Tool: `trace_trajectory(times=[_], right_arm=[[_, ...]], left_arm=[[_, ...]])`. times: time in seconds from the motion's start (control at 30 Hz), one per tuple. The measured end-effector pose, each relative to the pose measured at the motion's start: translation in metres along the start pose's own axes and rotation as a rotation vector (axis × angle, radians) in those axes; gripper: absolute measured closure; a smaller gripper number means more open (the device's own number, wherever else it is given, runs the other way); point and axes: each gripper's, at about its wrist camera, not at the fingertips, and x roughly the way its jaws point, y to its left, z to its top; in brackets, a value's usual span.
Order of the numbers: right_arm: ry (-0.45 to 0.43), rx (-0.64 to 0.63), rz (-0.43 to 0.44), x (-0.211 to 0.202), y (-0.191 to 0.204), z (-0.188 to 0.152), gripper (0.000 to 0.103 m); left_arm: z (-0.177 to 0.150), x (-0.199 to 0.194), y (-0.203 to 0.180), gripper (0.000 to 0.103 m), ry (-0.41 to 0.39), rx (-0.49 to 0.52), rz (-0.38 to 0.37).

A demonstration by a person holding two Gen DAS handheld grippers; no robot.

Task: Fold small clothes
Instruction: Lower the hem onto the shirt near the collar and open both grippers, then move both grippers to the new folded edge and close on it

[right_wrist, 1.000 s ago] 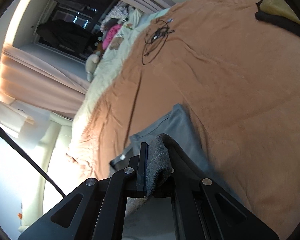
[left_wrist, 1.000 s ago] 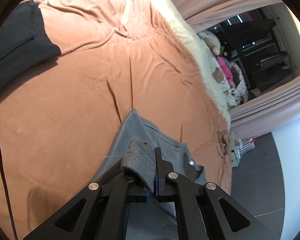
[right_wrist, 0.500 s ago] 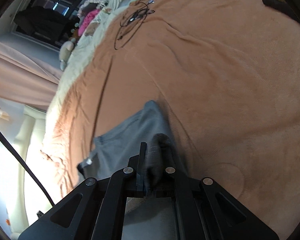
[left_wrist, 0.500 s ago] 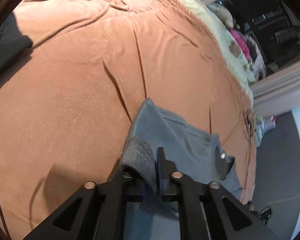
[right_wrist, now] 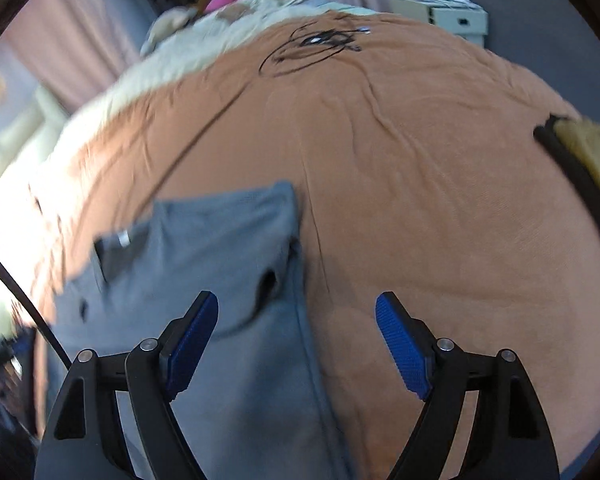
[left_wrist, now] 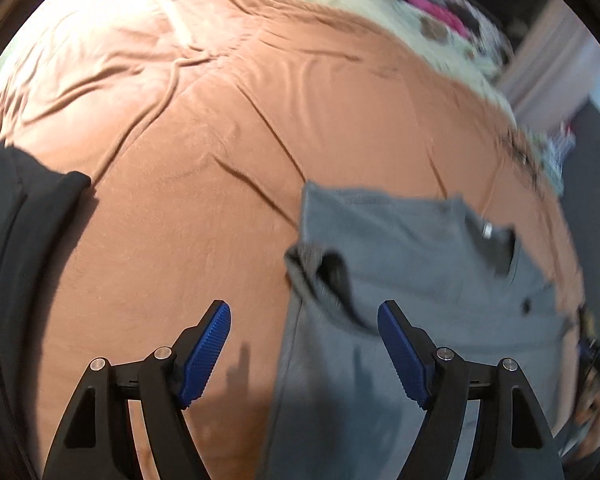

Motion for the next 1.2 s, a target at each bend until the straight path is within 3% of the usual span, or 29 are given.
trace_trajectory(times=[0.27, 0.57, 1.0, 1.2], right_arm=[[0.125, -0.172, -0.098, 0.005, 0.028, -0.011, 0.023], [0.173, -0.256, -0.194, 0.031, 0.048, -0.003, 0.023], [0.132, -0.226, -0.241, 0.078, 0.052, 0.049, 0.023], [0.09, -0.129, -0.247, 0.108, 0.036, 0.074, 0.035]], left_arm=[[-0.022, 0.028, -0.017, 0.026, 0.124, 0.17, 0.096], [-0.016, 0.067, -0.013, 0.025, 0.193, 0.205, 0.193], [0.049, 0.102, -0.008, 0.026, 0.124, 0.131, 0.185], [0.071, 0.109, 0.002, 0.028, 0.075, 0.071, 0.154]])
